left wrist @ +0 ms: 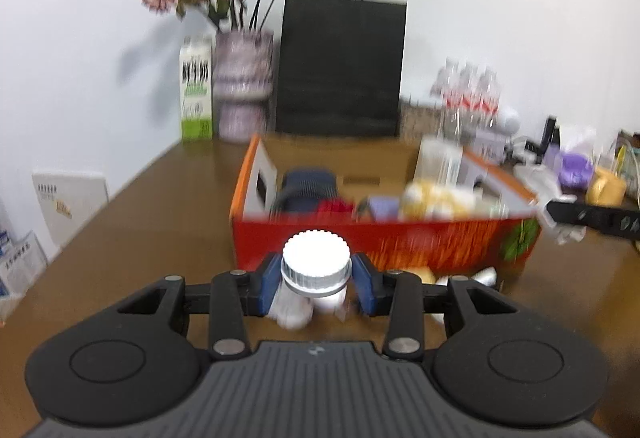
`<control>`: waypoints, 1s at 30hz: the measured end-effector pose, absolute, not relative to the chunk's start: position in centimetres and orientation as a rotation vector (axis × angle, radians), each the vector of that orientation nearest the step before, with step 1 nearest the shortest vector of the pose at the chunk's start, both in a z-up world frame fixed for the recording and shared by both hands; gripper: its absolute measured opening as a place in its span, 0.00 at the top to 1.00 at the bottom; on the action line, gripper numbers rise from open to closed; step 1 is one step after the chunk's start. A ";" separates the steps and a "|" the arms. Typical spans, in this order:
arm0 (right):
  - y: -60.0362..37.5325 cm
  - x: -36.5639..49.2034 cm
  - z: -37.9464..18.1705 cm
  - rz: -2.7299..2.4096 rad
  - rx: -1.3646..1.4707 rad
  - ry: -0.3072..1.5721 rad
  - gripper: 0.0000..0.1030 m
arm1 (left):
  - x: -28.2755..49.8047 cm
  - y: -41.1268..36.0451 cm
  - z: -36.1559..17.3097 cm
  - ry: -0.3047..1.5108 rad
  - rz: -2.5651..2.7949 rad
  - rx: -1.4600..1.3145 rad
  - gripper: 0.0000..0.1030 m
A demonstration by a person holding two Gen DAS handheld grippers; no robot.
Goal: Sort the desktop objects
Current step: 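Grasp the white ridged cap with the left gripper while the right gripper grasps the crumpled tissue, then carry the white cap and tissue into the cardboard box and release both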
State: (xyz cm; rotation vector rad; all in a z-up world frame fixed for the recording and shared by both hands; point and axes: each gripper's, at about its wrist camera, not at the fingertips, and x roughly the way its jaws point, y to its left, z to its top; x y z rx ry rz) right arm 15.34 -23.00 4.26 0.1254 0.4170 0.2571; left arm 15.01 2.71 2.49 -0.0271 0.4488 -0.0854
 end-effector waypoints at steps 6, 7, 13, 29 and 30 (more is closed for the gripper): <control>-20.5 19.1 6.2 0.273 0.119 0.377 0.86 | 18.9 1.1 5.2 0.384 -0.094 -0.025 0.61; -20.1 19.9 6.3 0.274 0.121 0.376 0.86 | 19.7 0.9 5.4 0.381 -0.098 -0.030 0.61; -17.9 25.4 6.2 0.269 0.096 0.393 0.86 | 25.2 -0.1 5.3 0.397 -0.085 -0.039 0.61; -16.5 32.9 2.0 0.294 0.051 0.500 0.86 | 31.9 -0.2 0.5 0.460 -0.012 0.042 0.61; -16.5 32.9 2.1 0.294 0.048 0.495 0.86 | 31.8 -0.3 0.5 0.458 -0.016 0.047 0.61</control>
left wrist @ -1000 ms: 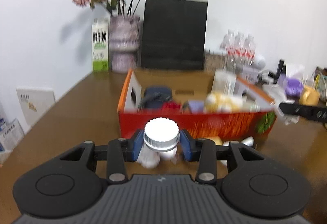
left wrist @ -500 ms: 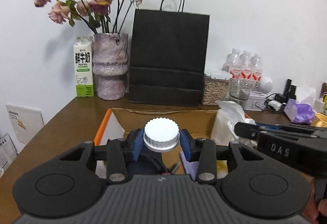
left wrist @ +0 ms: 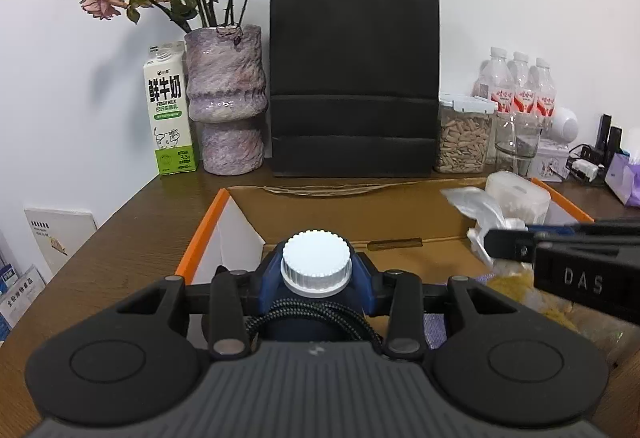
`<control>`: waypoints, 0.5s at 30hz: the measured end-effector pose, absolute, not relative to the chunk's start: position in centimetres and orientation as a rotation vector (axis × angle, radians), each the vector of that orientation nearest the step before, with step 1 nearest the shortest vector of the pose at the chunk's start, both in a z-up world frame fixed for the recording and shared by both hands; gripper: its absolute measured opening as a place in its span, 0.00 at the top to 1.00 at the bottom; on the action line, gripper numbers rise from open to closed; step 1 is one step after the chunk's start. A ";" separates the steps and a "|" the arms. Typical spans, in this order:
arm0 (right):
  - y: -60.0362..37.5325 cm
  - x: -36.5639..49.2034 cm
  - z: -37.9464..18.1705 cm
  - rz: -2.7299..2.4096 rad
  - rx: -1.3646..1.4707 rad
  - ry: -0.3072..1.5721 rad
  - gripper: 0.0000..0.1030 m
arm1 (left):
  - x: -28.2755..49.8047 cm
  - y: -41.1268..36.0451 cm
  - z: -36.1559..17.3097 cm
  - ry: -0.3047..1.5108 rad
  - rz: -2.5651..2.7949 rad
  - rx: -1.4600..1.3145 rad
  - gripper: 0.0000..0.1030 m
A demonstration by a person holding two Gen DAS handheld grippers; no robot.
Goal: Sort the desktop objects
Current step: 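Carry the white cap and tissue into the cardboard box and release both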
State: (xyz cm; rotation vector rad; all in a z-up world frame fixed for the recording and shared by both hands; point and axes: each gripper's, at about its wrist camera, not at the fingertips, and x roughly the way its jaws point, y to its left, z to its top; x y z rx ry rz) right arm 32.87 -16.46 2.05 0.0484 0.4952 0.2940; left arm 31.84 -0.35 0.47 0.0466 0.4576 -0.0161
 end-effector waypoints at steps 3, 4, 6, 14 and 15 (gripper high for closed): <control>-16.2 32.6 1.9 0.291 0.032 0.490 0.85 | 31.6 -0.7 0.3 0.450 -0.018 0.064 0.60; -16.2 32.5 1.8 0.289 0.025 0.489 0.85 | 31.4 -0.8 0.2 0.445 -0.017 0.068 0.60; -16.2 32.3 1.8 0.288 0.026 0.483 0.82 | 31.3 -1.0 0.1 0.440 -0.018 0.075 0.53; -16.8 31.7 1.8 0.233 0.033 0.461 0.30 | 29.9 -0.4 0.9 0.358 0.111 0.071 0.03; -17.0 31.7 1.9 0.224 0.046 0.455 0.21 | 29.8 -0.1 1.0 0.343 0.132 0.063 0.00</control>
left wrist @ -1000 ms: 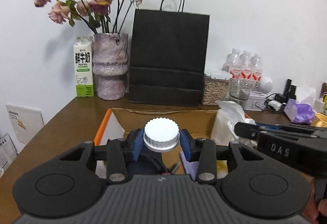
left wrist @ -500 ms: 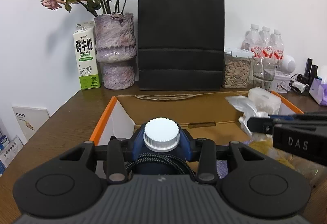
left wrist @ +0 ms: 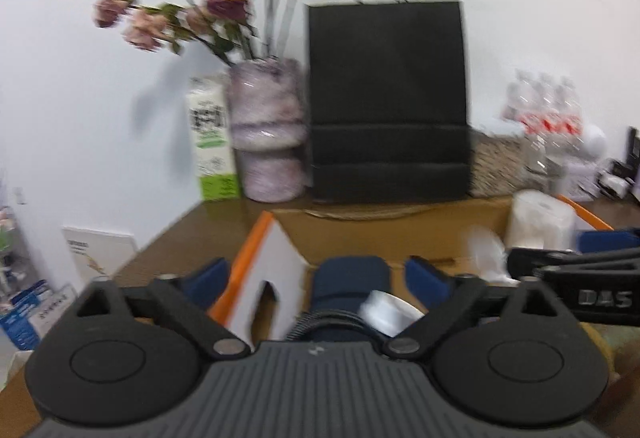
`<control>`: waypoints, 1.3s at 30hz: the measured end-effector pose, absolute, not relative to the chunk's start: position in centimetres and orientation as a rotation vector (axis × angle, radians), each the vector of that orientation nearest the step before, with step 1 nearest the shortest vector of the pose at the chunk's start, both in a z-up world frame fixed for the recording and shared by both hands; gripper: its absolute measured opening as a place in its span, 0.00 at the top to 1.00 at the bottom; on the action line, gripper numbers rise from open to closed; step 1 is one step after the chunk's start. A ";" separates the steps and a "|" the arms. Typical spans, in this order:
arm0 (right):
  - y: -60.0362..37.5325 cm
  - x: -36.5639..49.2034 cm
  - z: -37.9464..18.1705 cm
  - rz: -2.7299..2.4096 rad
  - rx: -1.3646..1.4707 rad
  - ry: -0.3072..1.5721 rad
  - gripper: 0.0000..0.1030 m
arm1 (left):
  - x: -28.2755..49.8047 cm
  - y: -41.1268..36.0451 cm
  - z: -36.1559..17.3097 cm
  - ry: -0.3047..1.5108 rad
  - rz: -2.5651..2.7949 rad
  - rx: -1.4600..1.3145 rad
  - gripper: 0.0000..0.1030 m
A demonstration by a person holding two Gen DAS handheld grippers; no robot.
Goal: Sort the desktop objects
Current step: 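Carry the white cap and tissue into the cardboard box and release both, then move both grippers back toward the remaining items beside the box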
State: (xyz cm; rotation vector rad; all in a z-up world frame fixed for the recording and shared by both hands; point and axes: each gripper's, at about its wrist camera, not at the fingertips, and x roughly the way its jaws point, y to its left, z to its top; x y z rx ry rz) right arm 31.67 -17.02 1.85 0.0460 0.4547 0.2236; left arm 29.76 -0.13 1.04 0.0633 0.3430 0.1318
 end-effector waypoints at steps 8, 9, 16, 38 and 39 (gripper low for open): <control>-17.5 31.4 1.7 0.211 0.062 0.449 0.00 | 29.2 0.1 1.4 0.318 0.142 0.078 0.00; -17.4 31.4 1.7 0.209 0.059 0.448 0.00 | 29.1 0.1 1.3 0.320 0.141 0.077 0.00; -17.3 30.8 2.1 0.204 0.050 0.425 0.00 | 28.7 0.4 1.6 0.299 0.130 0.059 0.00; -18.8 21.1 1.5 0.164 -0.030 0.337 0.00 | 20.4 1.6 1.2 0.218 0.102 0.041 0.00; -18.9 20.7 1.2 0.164 -0.026 0.345 0.00 | 20.0 1.8 1.0 0.222 0.105 0.040 0.00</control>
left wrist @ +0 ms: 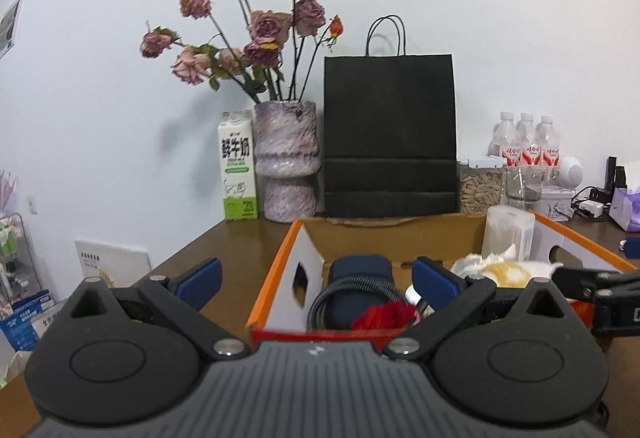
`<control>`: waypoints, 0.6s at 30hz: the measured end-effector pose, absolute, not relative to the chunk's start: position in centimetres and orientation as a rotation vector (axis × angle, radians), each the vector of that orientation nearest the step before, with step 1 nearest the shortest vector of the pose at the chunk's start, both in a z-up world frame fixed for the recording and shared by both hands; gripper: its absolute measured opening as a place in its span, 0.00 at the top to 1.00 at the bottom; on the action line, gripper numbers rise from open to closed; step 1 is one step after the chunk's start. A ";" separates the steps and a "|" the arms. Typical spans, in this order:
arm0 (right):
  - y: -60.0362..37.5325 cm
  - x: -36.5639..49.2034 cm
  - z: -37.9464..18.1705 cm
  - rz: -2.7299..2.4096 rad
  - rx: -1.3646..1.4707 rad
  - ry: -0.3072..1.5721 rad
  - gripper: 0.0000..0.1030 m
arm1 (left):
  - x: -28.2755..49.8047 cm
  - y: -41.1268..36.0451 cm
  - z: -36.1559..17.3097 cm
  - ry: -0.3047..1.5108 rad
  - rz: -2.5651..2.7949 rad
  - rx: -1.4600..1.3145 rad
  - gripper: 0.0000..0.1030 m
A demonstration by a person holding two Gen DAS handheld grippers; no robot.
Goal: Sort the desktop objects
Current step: 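Move both grippers back toward the remaining items beside the box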
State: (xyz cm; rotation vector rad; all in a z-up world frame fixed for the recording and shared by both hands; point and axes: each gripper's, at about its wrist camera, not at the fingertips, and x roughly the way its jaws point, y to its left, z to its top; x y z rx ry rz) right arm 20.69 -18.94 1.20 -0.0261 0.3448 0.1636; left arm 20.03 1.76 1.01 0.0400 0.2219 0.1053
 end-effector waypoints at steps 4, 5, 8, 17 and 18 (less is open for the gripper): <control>-19.7 19.0 0.0 0.152 -0.006 0.375 0.00 | 18.6 2.4 0.3 0.242 0.111 0.038 0.00; -19.9 18.6 -0.3 0.149 -0.001 0.384 0.00 | 18.4 2.5 0.2 0.252 0.105 0.037 0.00; -20.2 17.5 -0.8 0.147 0.004 0.396 0.00 | 17.6 3.0 -0.5 0.288 0.093 0.030 0.00; -20.1 15.2 -1.5 0.177 0.007 0.450 0.00 | 16.1 4.4 -1.1 0.358 0.108 -0.031 0.00; -20.1 15.1 -1.5 0.182 0.008 0.459 0.00 | 16.0 4.5 -1.2 0.365 0.112 -0.031 0.00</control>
